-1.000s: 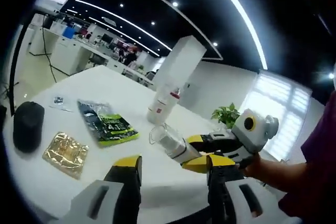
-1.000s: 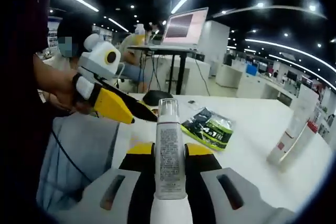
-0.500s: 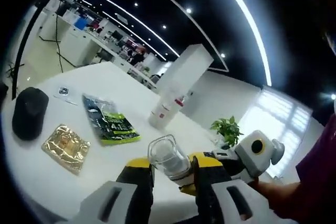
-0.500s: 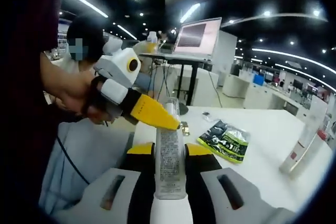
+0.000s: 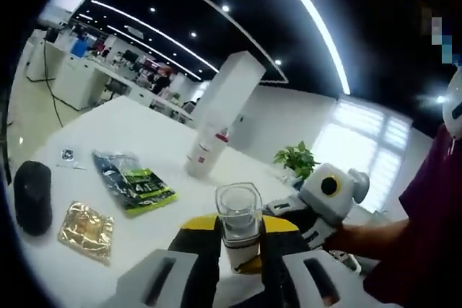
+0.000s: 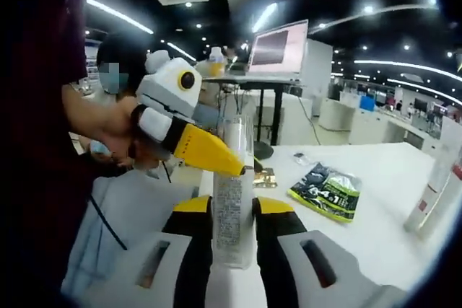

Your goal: Arrange the skincare products in the storage area until every visible bottle or jar stands upright without overlapping.

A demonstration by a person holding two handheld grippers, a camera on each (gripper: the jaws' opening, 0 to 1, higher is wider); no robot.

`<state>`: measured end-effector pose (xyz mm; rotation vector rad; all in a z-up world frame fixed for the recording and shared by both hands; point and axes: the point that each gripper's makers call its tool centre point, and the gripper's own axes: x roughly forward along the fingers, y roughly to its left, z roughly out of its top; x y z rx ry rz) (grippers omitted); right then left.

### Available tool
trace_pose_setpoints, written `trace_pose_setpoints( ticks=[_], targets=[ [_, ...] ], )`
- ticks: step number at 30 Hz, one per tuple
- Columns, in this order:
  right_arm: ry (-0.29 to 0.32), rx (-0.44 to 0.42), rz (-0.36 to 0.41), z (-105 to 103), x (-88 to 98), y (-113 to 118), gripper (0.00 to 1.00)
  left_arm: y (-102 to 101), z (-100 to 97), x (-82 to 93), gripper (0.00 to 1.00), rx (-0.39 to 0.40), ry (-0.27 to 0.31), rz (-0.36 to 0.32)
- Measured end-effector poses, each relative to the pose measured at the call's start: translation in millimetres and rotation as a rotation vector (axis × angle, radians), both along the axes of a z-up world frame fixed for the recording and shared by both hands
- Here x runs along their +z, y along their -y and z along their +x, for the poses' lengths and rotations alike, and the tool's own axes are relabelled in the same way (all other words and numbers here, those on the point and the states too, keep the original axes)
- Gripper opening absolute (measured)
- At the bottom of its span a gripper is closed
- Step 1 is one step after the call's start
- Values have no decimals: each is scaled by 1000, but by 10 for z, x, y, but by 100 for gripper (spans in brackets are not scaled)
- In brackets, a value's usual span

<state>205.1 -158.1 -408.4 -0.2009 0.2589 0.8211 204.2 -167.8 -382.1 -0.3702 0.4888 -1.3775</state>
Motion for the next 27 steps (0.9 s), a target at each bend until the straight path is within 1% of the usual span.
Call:
trace_pose_setpoints(
  ticks=[1, 2, 3, 4, 5, 6, 7, 8, 9, 10, 11, 12, 13, 14, 16, 17, 18, 20, 21, 23, 24, 25, 26, 27],
  targets=[
    [-16, 17, 14, -20, -8, -1, 21, 8, -31, 11, 19, -30, 27, 8],
    [-18, 21, 14, -25, -8, 1, 21, 11, -41, 17, 19, -41, 36, 8],
    [-17, 45, 21, -53, 4, -12, 22, 19, -79, 31, 19, -73, 52, 10],
    [-30, 69, 28, -85, 4, -27, 24, 25, -134, 50, 19, -119, 77, 9],
    [-37, 78, 31, -95, 6, -28, 26, 26, -158, 51, 19, -138, 90, 15],
    [-54, 107, 42, -135, 5, -53, 27, 27, -198, 63, 19, -167, 100, 13],
    [-88, 145, 62, -196, 3, -82, 28, 27, -270, 83, 19, -219, 129, 7],
    [-114, 165, 83, -228, 6, -96, 29, 24, -314, 90, 19, -247, 143, 10],
    [-157, 195, 109, -280, -1, -110, 29, 20, -350, 95, 19, -271, 167, 15],
    [-175, 222, 111, -322, -8, -109, 29, 12, -398, 92, 19, -305, 208, 28],
    [-178, 234, 113, -339, -5, -114, 28, 5, -429, 84, 19, -327, 224, 39],
    [-188, 269, 111, -394, -5, -124, 27, 0, -469, 84, 19, -352, 233, 41],
    [-201, 280, 116, -421, -3, -131, 27, -8, -506, 76, 19, -377, 236, 48],
    [-207, 288, 117, -436, -3, -134, 26, -10, -516, 69, 19, -383, 233, 52],
    [-239, 331, 134, -511, -5, -159, 27, -37, -598, 52, 19, -447, 256, 52],
    [-266, 350, 148, -559, -13, -183, 27, -47, -649, 65, 19, -476, 243, 39],
    [-280, 367, 152, -592, -19, -201, 25, -62, -670, 52, 19, -493, 232, 43],
    [-291, 412, 144, -683, -26, -271, 19, -74, -684, 36, 19, -512, 241, 48],
    [-298, 393, 136, -669, -49, -268, 19, -86, -707, 27, 19, -534, 230, 50],
    [-271, 389, 129, -657, -39, -282, 19, -88, -688, 24, 20, -525, 235, 47],
    [-248, 350, 128, -585, -25, -258, 19, -79, -622, 39, 20, -490, 247, 37],
    [-233, 323, 129, -541, -13, -238, 18, -69, -578, 45, 20, -464, 240, 35],
    [-203, 284, 116, -474, -5, -206, 18, -56, -503, 51, 20, -413, 208, 34],
    [-190, 249, 110, -422, -4, -186, 18, -44, -447, 49, 20, -382, 213, 33]
  ],
)
